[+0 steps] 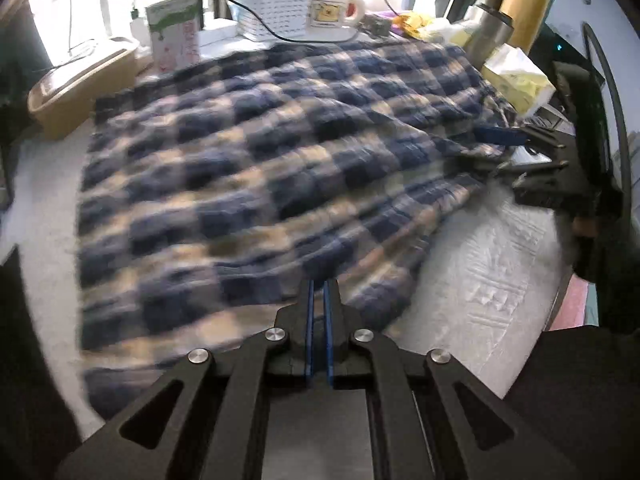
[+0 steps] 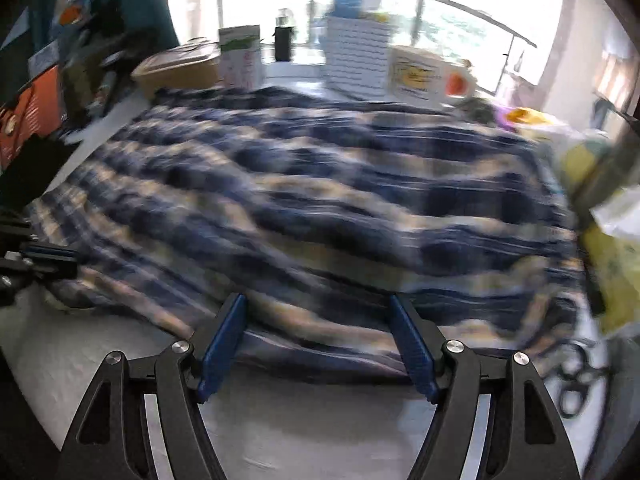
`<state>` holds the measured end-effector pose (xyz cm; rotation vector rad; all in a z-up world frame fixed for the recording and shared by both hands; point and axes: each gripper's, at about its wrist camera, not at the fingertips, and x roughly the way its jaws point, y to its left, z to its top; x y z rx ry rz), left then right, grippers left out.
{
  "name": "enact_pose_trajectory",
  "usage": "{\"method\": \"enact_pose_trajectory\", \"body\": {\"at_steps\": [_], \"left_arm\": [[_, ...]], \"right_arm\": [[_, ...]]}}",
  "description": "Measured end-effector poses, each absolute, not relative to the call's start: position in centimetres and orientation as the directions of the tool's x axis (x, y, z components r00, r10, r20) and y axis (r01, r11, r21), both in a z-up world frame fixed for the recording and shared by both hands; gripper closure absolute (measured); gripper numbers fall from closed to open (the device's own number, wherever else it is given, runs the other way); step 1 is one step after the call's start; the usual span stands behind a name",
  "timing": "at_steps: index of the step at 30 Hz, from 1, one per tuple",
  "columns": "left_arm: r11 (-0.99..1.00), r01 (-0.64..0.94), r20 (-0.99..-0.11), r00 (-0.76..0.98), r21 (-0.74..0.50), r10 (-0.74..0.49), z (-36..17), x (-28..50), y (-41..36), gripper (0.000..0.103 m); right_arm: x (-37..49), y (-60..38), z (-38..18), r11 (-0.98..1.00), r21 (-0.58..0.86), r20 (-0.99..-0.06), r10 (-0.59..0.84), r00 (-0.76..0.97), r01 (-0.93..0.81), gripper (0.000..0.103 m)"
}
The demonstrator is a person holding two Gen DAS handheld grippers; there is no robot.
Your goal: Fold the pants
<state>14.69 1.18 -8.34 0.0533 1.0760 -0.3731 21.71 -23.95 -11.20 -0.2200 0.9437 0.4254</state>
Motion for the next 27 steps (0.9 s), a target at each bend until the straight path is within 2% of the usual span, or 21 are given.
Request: {"method": "enact_pose_trajectory", "body": {"at_steps": [2,4,5,6,8,11,15,17,19,27], "left_arm": [[0.939,0.329,-0.853,0.459,-0.097,-0.249,-7.1,15.8,1.9,0.099],[0.945,0.322,-0.844,0.489,-0.059,-0.219,-6.4,17.7,2.2,0.099],[0.948,0.315,-0.838,0.504,-0.045,-0.208,-5.9,19.2,2.2,0.099],[0.950,0.308,-0.834,0.511,-0.048,-0.208,-5.6,20.3,2.1,0.099],[0.945,0.318,-0.824,0.511,-0.081,-0.242,-5.3,22.5,1.8,0.099],[0.934,0.352,-0.821,0.512,-0.068,-0.252,-5.5,25.7,-0.3,0.099],[0.914,0.401,-0.848,0.463,-0.060,-0.259,-7.6,29.0,-2.4,0.099],[0.915,0.401,-0.867,0.440,-0.045,-0.236,-8.8,30.2,-2.9,0.099],[0.923,0.385,-0.886,0.420,-0.023,-0.197,-10.3,31.4,-3.0,0.099],[0.923,0.384,-0.883,0.435,0.003,-0.178,-10.0,33.2,-2.1,0.098]], "right_arm": [[22.8,-26.3,-9.9,0.912,0.052,-0.797,0.283,0.533,-0.406,0.029],[24.2,-28.0,-8.1,0.922,0.043,-0.750,0.284,0.597,-0.385,0.059],[25.0,-28.4,-7.8,0.924,0.032,-0.743,0.277,0.609,-0.381,0.086],[26.2,-28.9,-7.4,0.929,0.021,-0.736,0.264,0.623,-0.368,0.089],[28.5,-29.7,-6.5,0.942,0.025,-0.709,0.254,0.658,-0.335,0.089],[31.2,-29.8,-6.0,0.946,0.011,-0.712,0.235,0.662,-0.323,0.089],[34.8,-28.4,-8.1,0.932,-0.042,-0.780,0.195,0.595,-0.360,0.089],[36.2,-28.0,-9.9,0.927,-0.090,-0.814,0.141,0.564,-0.363,0.089],[37.8,-28.3,-11.4,0.933,-0.076,-0.844,0.128,0.522,-0.351,0.089],[41.1,-28.6,-12.2,0.962,-0.043,-0.846,0.109,0.522,-0.271,0.089]]}}
